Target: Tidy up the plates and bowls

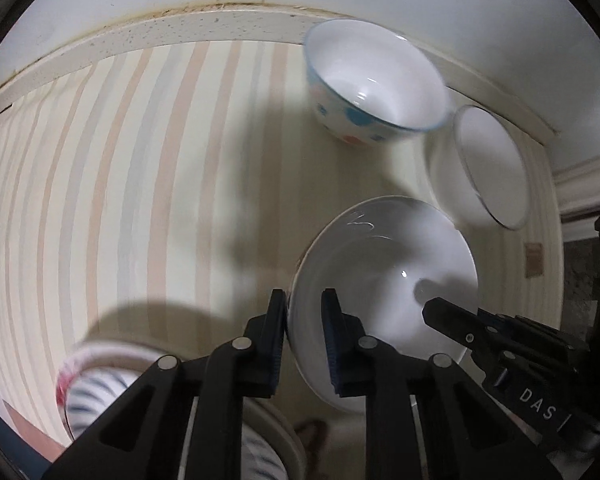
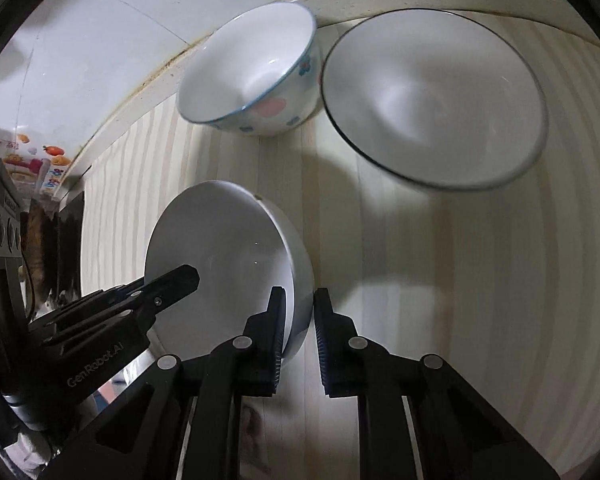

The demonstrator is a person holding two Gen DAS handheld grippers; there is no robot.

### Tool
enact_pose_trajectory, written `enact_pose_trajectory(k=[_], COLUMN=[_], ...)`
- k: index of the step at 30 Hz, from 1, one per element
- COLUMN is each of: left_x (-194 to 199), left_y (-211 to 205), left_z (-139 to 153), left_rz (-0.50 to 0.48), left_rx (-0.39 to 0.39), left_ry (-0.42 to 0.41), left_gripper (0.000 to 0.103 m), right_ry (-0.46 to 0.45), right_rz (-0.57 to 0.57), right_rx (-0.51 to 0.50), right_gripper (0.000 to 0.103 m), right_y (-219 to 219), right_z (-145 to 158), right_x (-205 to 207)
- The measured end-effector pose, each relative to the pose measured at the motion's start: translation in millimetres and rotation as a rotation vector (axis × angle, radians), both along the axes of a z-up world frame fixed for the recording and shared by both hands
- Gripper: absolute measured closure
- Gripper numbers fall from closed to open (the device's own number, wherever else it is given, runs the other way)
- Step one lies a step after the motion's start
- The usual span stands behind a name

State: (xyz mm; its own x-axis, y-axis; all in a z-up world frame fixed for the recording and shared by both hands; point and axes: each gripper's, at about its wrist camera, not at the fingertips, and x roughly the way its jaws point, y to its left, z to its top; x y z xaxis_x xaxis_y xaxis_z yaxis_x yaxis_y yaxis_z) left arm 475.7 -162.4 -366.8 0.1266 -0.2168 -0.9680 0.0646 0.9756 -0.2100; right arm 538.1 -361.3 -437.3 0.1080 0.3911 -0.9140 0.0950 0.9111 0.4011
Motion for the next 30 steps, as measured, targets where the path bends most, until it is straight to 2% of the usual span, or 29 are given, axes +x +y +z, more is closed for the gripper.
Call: enact_pose_trajectory(k=[7, 13, 21, 30], left_x=[-49.2, -82.8, -94.7, -101.0], left_y=[-20.8, -41.5, -66.7, -86.8], left_z=[35.5, 44.1, 22.5, -6.9], left_rz=[-0.069, -0.133, -0.198, -0.244], left_rx=[0.000, -0.009, -0.005, 0.034], left_ry=[-0.057, -0.062, -0.026, -0.012], left_gripper=[0.087, 0.087, 0.087, 0.087], right_ry=[-0.016, -0.011, 0.025, 0.052], right_rz=[0.020, -0.015, -0.080, -0.119], right_rx=[-0.018, -0.019, -0.026, -0.054], right_gripper=[0.087, 0.087, 0.087, 0.087], right_y=[-5.3, -22.3, -57.2, -72.5], right_z=[33.1, 48.4, 39.2, 15.8], right_x=[-51.4, -102.3, -151.3, -165.3])
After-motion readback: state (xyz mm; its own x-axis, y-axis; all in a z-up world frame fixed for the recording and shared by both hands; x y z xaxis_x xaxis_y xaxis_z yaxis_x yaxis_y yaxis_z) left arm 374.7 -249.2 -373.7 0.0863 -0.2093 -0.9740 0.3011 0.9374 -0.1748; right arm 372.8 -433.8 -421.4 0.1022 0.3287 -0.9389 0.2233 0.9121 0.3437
